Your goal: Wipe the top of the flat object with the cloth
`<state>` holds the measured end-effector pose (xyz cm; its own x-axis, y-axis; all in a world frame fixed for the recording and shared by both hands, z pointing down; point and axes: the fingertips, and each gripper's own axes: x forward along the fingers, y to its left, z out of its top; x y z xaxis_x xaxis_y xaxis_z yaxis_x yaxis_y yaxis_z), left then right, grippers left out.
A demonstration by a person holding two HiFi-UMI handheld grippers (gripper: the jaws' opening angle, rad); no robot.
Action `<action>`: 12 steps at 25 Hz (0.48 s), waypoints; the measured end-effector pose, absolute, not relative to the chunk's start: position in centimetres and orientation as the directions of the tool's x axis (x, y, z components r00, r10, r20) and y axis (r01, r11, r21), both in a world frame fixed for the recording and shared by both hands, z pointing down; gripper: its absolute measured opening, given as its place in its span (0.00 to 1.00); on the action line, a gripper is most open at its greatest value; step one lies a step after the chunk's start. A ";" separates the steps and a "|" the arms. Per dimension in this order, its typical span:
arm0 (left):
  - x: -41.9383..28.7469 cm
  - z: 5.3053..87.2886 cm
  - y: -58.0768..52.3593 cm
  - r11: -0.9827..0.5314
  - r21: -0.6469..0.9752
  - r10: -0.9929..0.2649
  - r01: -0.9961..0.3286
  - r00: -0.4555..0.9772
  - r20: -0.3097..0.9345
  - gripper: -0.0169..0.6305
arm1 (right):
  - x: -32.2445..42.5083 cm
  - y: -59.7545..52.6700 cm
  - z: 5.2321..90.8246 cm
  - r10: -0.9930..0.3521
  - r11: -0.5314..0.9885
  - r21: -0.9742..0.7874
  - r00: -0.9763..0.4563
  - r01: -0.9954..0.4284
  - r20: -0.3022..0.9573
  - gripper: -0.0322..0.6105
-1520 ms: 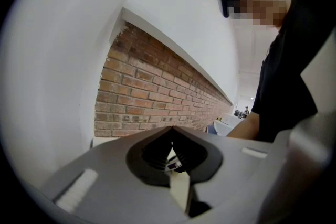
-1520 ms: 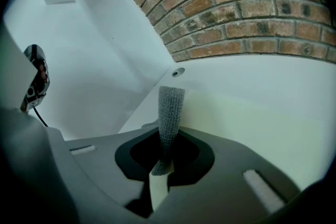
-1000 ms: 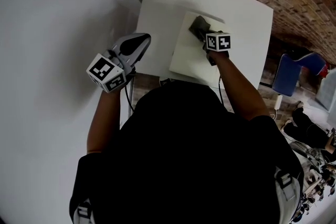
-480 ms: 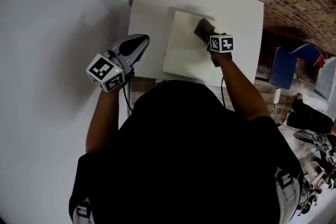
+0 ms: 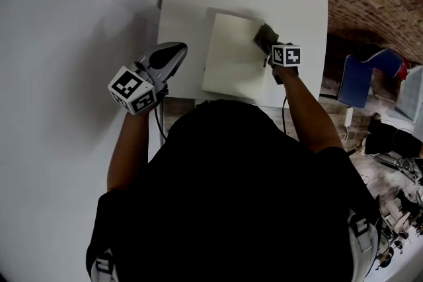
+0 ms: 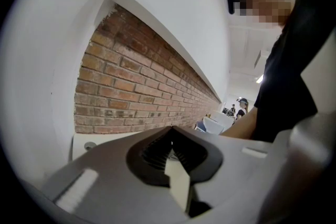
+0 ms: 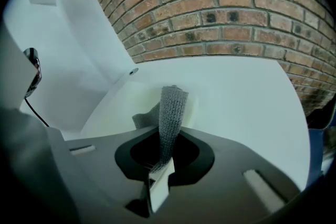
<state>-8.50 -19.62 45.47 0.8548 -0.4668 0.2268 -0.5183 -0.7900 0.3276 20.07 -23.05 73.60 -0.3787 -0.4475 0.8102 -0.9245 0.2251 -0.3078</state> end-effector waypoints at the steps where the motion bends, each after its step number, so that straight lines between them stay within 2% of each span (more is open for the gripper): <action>1: -8.5 45.5 -19.6 -0.790 0.328 -0.466 -0.518 0.855 0.228 0.03 | 20.3 -23.0 73.6 -0.448 0.221 -0.305 -0.375 -0.926 0.812 0.07; 7: -8.7 45.2 -19.3 -0.788 0.326 -0.470 -0.521 0.853 0.227 0.03 | 20.1 -23.3 72.0 -0.470 0.222 -0.327 -0.395 -0.919 0.789 0.07; 12: -9.2 45.0 -18.8 -0.784 0.325 -0.479 -0.529 0.848 0.226 0.03 | 16.0 -24.1 68.1 -0.496 0.305 -0.372 -0.479 -0.877 0.724 0.07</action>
<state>-9.17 -18.82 45.00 0.8481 -0.4792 0.2263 -0.5295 -0.7836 0.3250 16.03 -24.15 68.09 -0.4795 -0.4960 0.7239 -0.8768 0.3053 -0.3715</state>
